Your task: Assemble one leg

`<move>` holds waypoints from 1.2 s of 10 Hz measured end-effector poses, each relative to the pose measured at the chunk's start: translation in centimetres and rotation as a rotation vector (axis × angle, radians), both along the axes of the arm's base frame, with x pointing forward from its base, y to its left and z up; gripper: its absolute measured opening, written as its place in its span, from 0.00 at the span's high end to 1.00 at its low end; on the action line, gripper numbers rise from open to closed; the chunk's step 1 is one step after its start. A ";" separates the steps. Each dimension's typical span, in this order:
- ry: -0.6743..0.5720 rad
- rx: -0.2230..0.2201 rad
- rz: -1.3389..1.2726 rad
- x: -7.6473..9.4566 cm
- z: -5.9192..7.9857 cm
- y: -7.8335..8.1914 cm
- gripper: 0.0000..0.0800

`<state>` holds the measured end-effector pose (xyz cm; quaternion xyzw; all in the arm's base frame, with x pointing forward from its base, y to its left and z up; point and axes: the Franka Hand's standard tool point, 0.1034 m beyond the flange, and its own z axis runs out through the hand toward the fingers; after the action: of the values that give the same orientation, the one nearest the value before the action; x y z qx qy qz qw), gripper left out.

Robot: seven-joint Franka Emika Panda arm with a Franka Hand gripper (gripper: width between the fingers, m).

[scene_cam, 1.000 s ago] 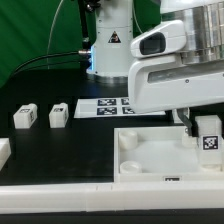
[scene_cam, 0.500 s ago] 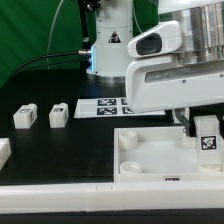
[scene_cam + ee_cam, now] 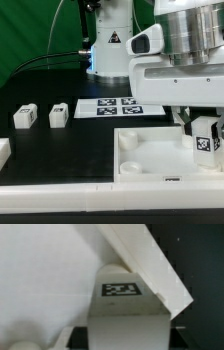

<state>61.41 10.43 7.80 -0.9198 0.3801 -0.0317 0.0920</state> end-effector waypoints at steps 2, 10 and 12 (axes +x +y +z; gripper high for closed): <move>0.034 0.040 -0.232 0.0 0.0 -0.1 0.63; 0.096 0.104 -0.607 -0.1 -0.1 0.6 0.33; 0.086 0.092 -0.530 -0.2 -0.2 0.7 0.23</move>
Offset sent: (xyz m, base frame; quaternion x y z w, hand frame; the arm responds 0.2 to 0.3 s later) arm 0.0001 0.0013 0.0003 -0.0030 0.0005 0.2234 0.9747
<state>61.23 11.13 7.64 -0.7834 0.6124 0.0017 0.1061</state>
